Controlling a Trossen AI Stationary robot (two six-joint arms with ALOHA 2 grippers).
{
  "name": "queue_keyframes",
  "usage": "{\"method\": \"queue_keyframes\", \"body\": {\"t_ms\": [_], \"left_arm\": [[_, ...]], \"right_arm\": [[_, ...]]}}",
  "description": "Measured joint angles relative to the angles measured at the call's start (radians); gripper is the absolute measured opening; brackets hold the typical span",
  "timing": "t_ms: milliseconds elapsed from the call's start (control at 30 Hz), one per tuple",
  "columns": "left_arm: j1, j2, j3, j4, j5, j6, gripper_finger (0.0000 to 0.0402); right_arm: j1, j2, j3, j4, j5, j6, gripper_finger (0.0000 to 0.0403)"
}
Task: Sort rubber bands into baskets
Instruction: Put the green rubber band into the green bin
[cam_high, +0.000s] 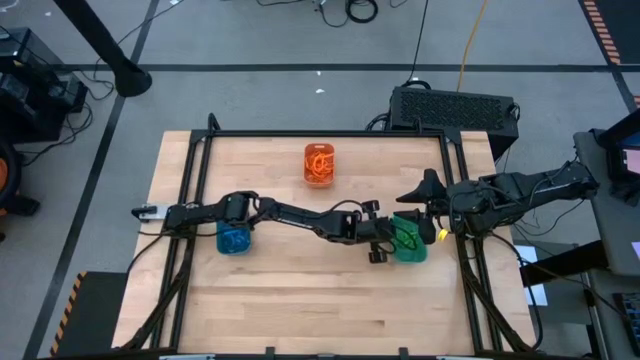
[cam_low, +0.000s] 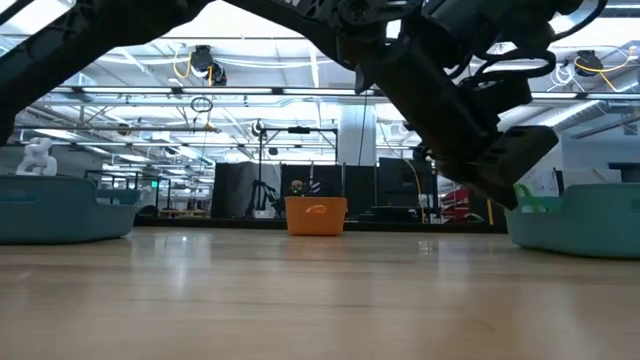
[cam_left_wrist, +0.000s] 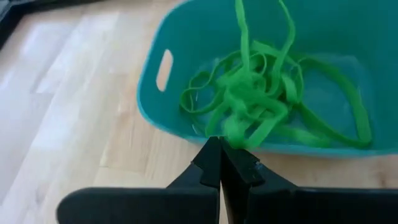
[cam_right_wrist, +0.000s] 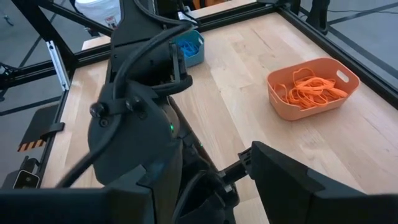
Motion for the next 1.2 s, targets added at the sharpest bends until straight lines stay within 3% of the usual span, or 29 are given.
{"method": "queue_keyframes", "body": {"t_ms": [400,767,933,1200], "left_arm": [[-0.003,0.0,0.015,-0.02,-0.007,0.016,0.0002],[-0.009,0.0,0.015,0.127,0.032,0.027,0.0001],[-0.008,0.001,0.015,0.21,0.056,0.052,0.0001],[-0.024,-0.029,0.014,0.08,-0.003,0.095,0.0001]], "right_arm": [[0.0,0.0,0.0,0.0,0.0,0.002,0.0183],[0.0,0.0,0.0,0.053,0.007,-0.023,0.0183],[0.0,0.0,0.0,0.097,0.097,-0.043,0.0183],[0.0,-0.026,0.044,0.087,0.289,-0.097,0.0183]]}}
